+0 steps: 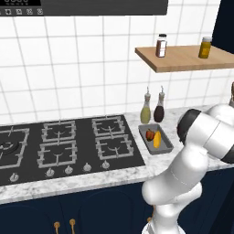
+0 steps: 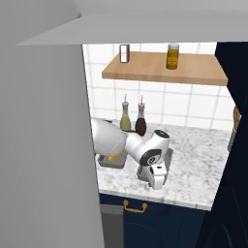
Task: Take the meat container that has the steak and place it on the second highest rack of the freezer. Then take the vegetable container that has the corn and bell pepper and place it on the highest rack of the freezer.
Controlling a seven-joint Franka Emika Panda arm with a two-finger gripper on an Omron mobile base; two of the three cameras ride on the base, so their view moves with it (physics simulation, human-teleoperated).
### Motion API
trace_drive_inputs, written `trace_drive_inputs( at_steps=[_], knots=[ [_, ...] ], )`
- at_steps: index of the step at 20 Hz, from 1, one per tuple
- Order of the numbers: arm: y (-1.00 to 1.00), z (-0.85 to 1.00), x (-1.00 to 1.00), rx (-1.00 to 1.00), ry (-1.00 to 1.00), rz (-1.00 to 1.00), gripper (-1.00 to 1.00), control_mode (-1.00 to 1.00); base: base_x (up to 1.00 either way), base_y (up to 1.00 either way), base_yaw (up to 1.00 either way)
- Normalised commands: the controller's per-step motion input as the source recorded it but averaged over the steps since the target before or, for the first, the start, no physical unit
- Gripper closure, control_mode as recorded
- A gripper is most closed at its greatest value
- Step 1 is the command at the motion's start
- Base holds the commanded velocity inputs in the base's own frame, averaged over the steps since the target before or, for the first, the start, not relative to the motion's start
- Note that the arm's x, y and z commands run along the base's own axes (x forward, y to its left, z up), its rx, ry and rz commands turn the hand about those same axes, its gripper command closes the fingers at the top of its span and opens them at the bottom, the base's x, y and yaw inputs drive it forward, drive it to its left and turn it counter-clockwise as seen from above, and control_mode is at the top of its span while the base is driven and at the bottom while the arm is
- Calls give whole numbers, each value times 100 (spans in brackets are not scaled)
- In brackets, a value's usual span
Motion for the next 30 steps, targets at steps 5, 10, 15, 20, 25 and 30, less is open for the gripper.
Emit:
trace_drive_inputs(
  at_steps=[5, 10, 15, 20, 25, 30],
  knots=[
    [3, 13, -29, 0, -10, 0, 100, -100, 0, 0, 0],
    [26, 79, -65, 0, -16, -14, 100, -100, 0, 0, 0],
    [45, 100, -62, 0, -28, -15, 100, -100, 0, 0, 0],
    [93, 96, -41, -2, -11, -8, 100, -100, 0, 0, 0],
    [100, 54, -15, -15, 3, -1, 100, -100, 0, 0, 0],
    [99, 10, -21, -1, 25, 0, 100, -100, 0, 0, 0]
  ],
)
